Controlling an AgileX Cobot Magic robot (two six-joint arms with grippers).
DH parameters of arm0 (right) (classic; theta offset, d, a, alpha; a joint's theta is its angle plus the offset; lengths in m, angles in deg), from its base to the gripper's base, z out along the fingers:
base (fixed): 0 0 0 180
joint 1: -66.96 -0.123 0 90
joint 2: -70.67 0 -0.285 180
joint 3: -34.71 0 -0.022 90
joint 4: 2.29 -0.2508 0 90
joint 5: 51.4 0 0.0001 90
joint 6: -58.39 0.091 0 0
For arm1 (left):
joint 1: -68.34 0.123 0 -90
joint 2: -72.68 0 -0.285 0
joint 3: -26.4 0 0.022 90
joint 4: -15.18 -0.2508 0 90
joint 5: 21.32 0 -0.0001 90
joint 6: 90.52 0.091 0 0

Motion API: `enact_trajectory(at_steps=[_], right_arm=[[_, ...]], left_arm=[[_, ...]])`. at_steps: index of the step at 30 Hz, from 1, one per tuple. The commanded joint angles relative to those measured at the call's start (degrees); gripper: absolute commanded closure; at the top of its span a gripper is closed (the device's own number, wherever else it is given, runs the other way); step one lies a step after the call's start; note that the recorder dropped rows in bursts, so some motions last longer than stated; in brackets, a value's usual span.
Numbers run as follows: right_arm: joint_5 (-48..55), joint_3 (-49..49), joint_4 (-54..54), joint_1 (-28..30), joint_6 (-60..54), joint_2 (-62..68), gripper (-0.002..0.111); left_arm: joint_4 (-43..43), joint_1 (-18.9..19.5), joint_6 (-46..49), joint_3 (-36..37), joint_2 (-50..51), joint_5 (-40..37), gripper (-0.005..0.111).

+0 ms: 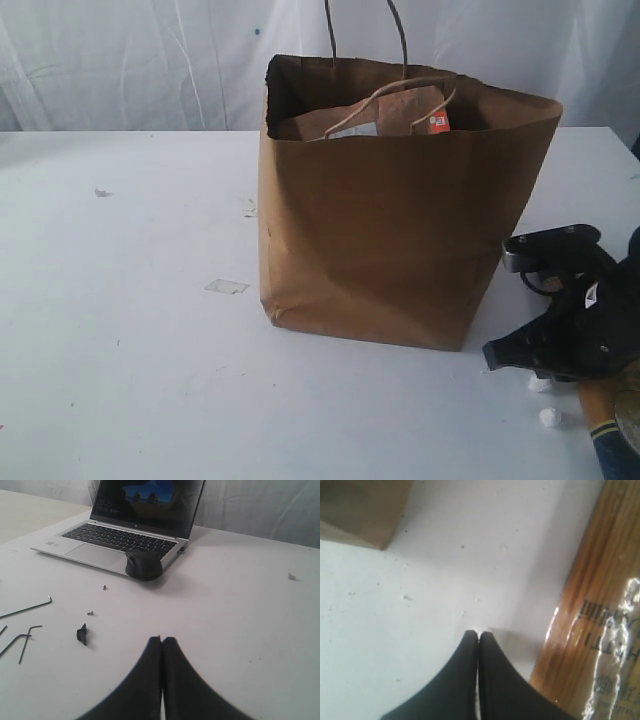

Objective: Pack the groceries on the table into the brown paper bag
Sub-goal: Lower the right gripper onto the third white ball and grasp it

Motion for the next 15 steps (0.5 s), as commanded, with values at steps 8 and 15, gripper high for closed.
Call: enact_trajectory(at_steps=[8,15], right_arm=[[-2.13,-3.53,-1.66,0.01,0.37,-8.11,0.108],[-6.08,-4.98,-2.83,0.01,0.37,-2.96,0.086]], left_arm=[[-0.92,-0.4,-0.09,0.25,-0.22,-0.09,0.107],[-0.92,-0.4,-0.09,0.25,-0.22,-0.09,0.107]])
